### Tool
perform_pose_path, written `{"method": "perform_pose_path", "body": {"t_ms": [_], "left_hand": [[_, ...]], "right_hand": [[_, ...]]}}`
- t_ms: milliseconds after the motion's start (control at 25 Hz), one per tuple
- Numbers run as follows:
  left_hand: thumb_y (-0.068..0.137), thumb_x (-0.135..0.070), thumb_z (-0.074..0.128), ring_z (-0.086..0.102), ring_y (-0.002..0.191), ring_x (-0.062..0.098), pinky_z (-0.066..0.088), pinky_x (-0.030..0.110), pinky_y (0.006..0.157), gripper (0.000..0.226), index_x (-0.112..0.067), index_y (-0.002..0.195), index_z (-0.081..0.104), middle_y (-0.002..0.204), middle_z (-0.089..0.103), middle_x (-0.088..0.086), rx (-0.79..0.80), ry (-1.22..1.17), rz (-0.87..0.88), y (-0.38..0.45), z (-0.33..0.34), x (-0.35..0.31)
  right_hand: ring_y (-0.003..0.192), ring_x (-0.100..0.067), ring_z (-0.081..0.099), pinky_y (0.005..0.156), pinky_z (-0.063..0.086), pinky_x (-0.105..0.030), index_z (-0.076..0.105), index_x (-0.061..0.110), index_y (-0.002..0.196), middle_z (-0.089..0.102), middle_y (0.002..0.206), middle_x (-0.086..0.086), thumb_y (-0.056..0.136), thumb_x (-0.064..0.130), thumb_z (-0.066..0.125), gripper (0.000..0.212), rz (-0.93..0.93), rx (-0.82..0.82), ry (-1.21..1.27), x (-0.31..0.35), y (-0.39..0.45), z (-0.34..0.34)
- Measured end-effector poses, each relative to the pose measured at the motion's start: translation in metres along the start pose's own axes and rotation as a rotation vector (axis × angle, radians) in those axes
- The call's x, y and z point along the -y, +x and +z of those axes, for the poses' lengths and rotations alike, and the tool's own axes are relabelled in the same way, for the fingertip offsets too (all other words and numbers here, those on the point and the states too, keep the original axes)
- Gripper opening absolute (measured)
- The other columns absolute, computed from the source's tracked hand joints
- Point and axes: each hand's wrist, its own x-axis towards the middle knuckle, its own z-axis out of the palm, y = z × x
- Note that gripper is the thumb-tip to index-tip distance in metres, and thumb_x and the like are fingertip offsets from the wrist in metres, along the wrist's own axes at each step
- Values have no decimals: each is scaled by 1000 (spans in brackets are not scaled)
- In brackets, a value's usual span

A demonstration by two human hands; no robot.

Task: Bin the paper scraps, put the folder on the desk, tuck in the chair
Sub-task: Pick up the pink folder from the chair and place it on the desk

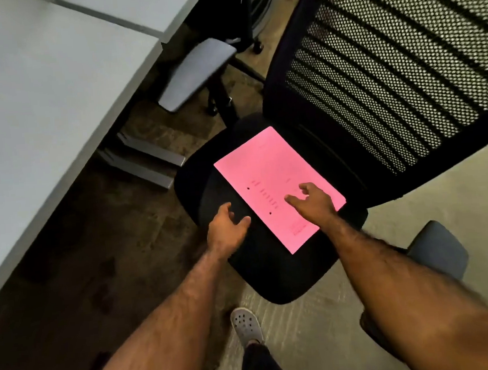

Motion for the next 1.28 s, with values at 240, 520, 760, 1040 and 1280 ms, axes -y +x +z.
{"method": "perform_pose_path", "body": {"t_ms": [240, 520, 760, 1040, 1280], "left_hand": [[81, -30, 74, 57, 117, 26, 49, 39, 98, 74, -14, 142, 36, 135, 55, 9, 15, -85, -95, 58, 43, -21], [81, -22, 73, 57, 94, 22, 48, 30, 77, 54, -10, 126, 44, 117, 60, 7, -137, -237, -280, 98, 64, -30], [83, -5, 60, 64, 97, 28, 56, 35, 75, 35, -11, 115, 47, 110, 64, 11, -33, -315, -360, 97, 72, -20], [87, 5, 49, 60, 82, 12, 48, 26, 51, 52, -23, 128, 37, 99, 60, -4, -51, -420, -256, 77, 66, -12], [93, -2, 44, 65, 83, 17, 54, 30, 57, 41, -35, 118, 46, 94, 63, -9, -101, -532, -222, 40, 27, -9]], "right_hand": [[114, -30, 57, 76, 47, -29, 42, 14, 140, 50, 136, -12, 76, 40, 79, 78, 59, -59, -138, -38, 59, -29], [119, -32, 51, 92, 52, -48, 38, 12, 138, 46, 135, -14, 67, 42, 85, 90, 192, -29, -262, -66, 96, -28], [124, -32, 40, 90, 46, -45, 39, 12, 137, 38, 137, -14, 63, 54, 83, 96, 237, -29, -405, -69, 105, -20], [78, -22, 62, 60, 50, -30, 53, 14, 116, 62, 95, -5, 84, 52, 65, 51, 298, 122, -292, -64, 88, -20], [72, -22, 66, 55, 49, -26, 61, 13, 104, 67, 85, -4, 90, 38, 58, 29, 324, 146, -87, -46, 43, -17]]}}
